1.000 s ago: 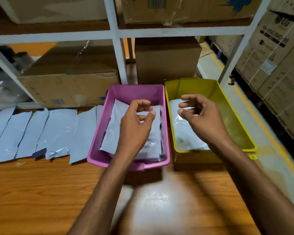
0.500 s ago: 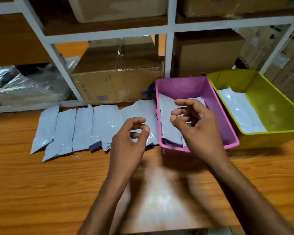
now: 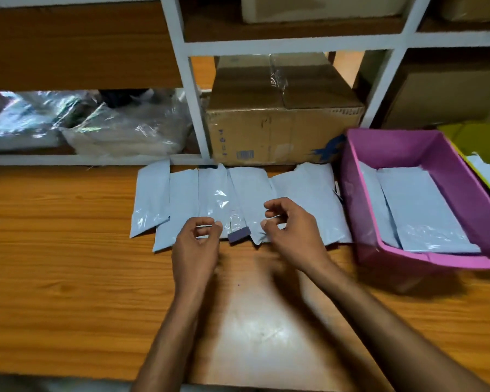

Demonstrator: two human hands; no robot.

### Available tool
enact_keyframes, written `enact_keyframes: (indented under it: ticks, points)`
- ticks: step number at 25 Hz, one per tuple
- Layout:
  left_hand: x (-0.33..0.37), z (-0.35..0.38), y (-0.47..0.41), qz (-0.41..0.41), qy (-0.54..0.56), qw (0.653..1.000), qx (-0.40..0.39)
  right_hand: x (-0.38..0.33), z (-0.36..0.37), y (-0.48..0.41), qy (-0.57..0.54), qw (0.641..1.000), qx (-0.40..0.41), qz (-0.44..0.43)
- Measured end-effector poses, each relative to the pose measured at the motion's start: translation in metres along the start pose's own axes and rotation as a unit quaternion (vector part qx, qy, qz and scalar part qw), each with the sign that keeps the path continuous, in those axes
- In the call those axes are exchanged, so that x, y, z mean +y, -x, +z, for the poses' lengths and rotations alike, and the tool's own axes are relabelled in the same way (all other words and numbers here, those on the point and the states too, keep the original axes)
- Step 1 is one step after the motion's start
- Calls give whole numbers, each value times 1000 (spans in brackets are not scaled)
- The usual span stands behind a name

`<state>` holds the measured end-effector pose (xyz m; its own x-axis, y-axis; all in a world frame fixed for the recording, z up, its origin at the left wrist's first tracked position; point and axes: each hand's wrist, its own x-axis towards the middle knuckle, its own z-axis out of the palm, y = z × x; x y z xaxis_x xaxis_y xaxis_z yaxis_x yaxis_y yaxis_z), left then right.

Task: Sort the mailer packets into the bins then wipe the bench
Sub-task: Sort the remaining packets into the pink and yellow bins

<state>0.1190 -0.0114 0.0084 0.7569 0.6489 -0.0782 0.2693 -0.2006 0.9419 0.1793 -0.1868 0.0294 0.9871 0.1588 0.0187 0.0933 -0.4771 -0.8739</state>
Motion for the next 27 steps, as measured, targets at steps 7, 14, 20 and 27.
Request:
enact_keyframes:
  ticks: [7, 14, 20, 27]
  points:
    - [-32, -33, -108, -20, -131, 981, 145, 19, 53, -78, 176, 981, 6, 79]
    - [-47, -38, -173, -83, -224, 956, 170, -5, 102, -92, 186, 982, -15, -31]
    - [-59, -48, -214, -132, -247, 951, 131, -31, 158, -106, 161, 982, -80, -64]
    - [-77, -61, -243, -190, -196, 958, 93, -50, 209, -119, 172, 974, -110, 94]
